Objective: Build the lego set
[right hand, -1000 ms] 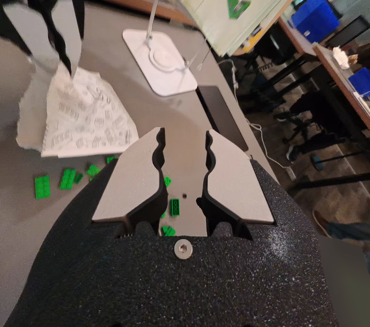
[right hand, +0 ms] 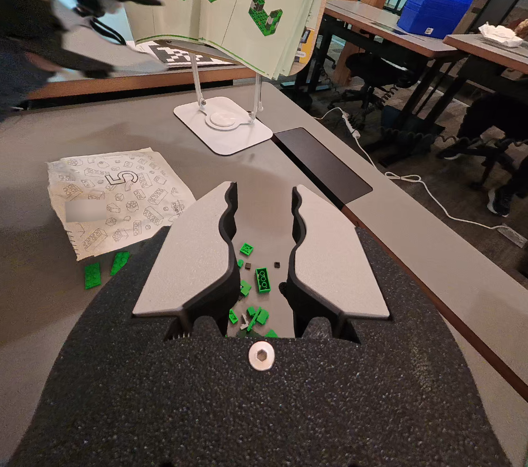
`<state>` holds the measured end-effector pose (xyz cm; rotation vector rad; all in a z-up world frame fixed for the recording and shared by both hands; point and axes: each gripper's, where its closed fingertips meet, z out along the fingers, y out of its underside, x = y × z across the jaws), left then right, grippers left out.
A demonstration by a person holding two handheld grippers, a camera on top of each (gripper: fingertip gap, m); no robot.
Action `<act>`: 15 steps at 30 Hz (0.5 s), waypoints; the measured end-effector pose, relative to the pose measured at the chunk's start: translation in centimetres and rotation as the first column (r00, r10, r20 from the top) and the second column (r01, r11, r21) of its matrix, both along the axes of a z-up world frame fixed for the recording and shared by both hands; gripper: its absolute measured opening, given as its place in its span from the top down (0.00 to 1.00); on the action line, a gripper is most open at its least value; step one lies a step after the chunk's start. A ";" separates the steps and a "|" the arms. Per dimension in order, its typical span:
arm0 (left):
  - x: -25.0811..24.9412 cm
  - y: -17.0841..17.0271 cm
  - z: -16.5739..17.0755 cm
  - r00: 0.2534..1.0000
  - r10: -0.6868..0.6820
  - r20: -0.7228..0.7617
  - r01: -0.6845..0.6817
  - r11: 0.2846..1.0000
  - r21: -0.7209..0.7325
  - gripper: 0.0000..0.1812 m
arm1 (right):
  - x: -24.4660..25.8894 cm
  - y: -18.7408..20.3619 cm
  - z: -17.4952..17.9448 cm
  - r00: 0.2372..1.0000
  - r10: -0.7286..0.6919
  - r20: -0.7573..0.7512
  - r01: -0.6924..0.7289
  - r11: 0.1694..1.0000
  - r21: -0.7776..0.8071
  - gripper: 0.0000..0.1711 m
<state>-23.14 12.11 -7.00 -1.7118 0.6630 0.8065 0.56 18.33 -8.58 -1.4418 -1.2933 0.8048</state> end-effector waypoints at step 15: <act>-7.0 13.3 -4.5 0.917 0.162 -0.365 -0.204 0.976 -0.077 0.70 | -0.7 1.3 -1.6 1.000 0.002 0.030 -0.001 0.998 -0.057 0.80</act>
